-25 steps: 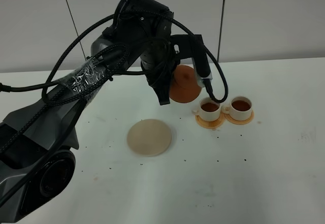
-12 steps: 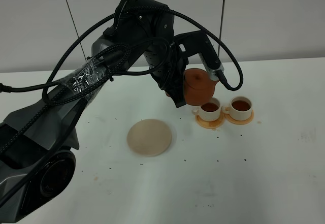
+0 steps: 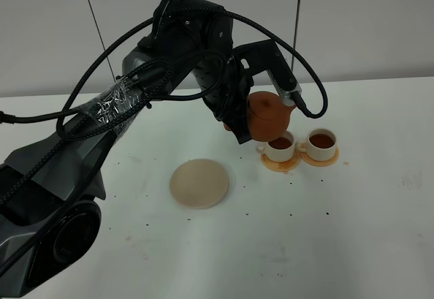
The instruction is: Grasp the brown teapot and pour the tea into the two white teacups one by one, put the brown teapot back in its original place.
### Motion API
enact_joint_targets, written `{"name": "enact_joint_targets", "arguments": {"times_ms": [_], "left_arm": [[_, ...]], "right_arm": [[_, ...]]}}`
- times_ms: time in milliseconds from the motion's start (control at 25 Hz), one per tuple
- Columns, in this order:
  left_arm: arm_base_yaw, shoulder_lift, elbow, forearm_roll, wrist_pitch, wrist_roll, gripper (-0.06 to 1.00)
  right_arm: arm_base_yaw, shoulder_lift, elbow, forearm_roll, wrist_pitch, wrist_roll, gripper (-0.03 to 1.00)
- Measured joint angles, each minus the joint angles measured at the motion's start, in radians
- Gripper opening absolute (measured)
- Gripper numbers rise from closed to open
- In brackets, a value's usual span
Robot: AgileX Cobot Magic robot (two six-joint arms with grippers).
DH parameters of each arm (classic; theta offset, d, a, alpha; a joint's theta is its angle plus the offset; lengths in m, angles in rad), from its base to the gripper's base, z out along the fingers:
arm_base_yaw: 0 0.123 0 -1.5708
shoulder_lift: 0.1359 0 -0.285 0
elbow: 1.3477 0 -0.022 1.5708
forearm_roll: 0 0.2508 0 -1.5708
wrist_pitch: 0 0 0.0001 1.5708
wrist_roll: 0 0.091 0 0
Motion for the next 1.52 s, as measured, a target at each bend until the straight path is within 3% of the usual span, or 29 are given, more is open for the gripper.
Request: {"name": "enact_joint_targets", "arguments": {"times_ms": [400, 560, 920, 1280, 1520], "left_arm": [[0.000, -0.081, 0.000, 0.011, 0.001, -0.005, 0.17], [0.000, -0.159, 0.066, 0.035, 0.001, -0.030, 0.17], [0.000, -0.320, 0.484, 0.174, -0.001, -0.306, 0.17], [0.000, -0.327, 0.689, 0.168, -0.015, -0.518, 0.17], [0.000, -0.346, 0.822, 0.169, -0.160, -0.634, 0.17]], "right_arm": [[0.000, 0.000, 0.000, 0.000, 0.000, 0.000, 0.24], [0.000, 0.000, 0.000, 0.000, 0.000, 0.000, 0.24], [0.000, 0.000, 0.000, 0.000, 0.000, 0.000, 0.24], [0.000, 0.000, 0.000, 0.000, 0.000, 0.000, 0.24], [0.000, 0.000, 0.000, 0.000, 0.000, 0.001, 0.24]]}}
